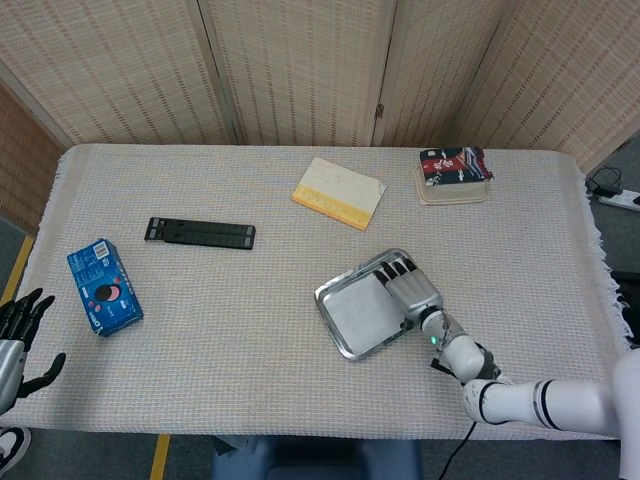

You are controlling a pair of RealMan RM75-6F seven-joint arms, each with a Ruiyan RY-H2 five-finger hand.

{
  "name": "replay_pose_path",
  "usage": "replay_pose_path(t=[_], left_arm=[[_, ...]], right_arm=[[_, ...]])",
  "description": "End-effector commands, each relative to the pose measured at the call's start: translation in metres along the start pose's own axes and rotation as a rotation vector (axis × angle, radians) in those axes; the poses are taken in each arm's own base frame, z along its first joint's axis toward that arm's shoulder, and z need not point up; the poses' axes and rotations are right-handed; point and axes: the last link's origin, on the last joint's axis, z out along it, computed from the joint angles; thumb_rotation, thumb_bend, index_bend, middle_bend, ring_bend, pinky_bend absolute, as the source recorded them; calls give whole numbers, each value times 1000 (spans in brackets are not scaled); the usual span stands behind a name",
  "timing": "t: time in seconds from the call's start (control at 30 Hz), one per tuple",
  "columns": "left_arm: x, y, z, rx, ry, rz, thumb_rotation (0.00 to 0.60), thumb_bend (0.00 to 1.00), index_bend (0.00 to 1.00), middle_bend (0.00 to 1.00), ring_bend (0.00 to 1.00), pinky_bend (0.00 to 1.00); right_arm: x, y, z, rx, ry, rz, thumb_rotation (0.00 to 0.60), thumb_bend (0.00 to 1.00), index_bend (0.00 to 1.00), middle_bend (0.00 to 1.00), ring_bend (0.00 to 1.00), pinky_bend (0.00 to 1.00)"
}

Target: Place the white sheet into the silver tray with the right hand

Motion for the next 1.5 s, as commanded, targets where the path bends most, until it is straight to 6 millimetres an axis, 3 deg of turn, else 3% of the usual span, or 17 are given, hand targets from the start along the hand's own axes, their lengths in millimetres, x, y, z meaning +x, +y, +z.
replay_pose_path(t=[0.03,0.23,0.43,0.47,0.5,0.53,0.63,0.77,0.9,1.13,1.5], left_arm=[[0,-1,0,2,0,-1,600,426,0,0,0,0],[1,-1,0,-1,3,-4,600,427,0,0,0,0],[1,-1,1,2,7,-9,600,427,0,0,0,0],[0,-1,1,3,7,-9,600,427,0,0,0,0],[0,-1,1,3,7,-8,600,427,0,0,0,0],[0,-1,2,4,6,-7,600,427,0,0,0,0],[-1,-1,3,9,5,-6,600,427,0,0,0,0],[-2,0,3,6,3,-4,600,426,0,0,0,0],[-2,0,3,6,3,-5,600,427,0,0,0,0],[0,-1,3,2,18,-13,600,427,0,0,0,0],[0,-1,3,1,15,-13,600,428,0,0,0,0]], right_arm=[[2,1,-3,1,-7,9,600,228,0,0,0,0],[4,3,-16,49,80,92,600,227,0,0,0,0],[-11,20,-51,138,187,92,600,227,0,5,2,0],[-12,23,-57,145,189,83,600,227,0,42,34,24],[-12,25,-62,151,193,72,600,227,0,142,133,126],[-13,28,-69,155,191,60,600,238,0,330,325,337],[-19,34,-79,147,147,18,600,331,0,740,751,808],[-26,40,-83,111,94,-14,600,404,0,905,929,974],[-36,41,-80,84,21,11,600,404,0,996,999,1000],[-52,40,-74,75,-101,44,600,429,0,1000,1000,1000],[-65,41,-63,69,-142,48,600,429,0,1000,1000,1000]])
